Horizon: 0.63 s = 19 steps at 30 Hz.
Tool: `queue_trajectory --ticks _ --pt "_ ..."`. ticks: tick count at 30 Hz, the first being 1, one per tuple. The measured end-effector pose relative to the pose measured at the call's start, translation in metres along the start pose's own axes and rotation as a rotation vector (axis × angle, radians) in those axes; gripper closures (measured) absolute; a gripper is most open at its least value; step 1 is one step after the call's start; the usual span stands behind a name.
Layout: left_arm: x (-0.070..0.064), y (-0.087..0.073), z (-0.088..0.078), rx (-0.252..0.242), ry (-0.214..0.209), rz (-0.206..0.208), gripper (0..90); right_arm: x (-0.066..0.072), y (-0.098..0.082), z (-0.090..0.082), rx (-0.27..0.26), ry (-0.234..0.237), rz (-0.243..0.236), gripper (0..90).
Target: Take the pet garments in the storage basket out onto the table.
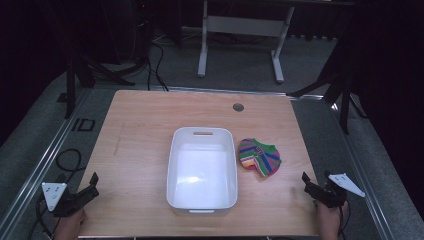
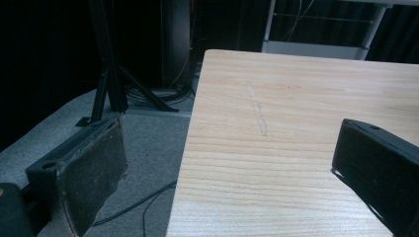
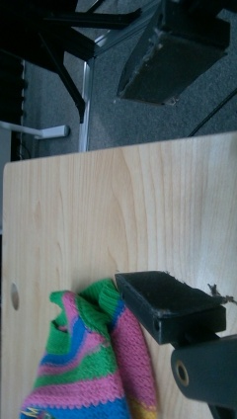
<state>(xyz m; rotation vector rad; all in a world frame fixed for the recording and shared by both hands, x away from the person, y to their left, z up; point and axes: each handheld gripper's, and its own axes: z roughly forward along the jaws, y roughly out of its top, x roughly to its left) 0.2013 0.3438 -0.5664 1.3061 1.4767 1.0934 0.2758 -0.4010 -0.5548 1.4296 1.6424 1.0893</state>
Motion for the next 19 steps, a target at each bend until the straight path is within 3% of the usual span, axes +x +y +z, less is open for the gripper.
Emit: queue_trajectory --ticks 5,13,19 --pt "0.000 0.000 0.000 0.001 -0.001 -0.001 0.9 0.000 -0.001 0.001 -0.014 -0.011 0.005 13.9" --pt "0.000 0.000 0.000 -0.003 -0.005 -0.002 0.9 -0.011 -0.001 0.000 -0.027 -0.001 0.115 14.3" --pt "0.000 0.000 0.000 -0.002 -0.005 -0.002 0.9 -0.010 -0.001 0.001 -0.018 -0.007 0.100 14.2"
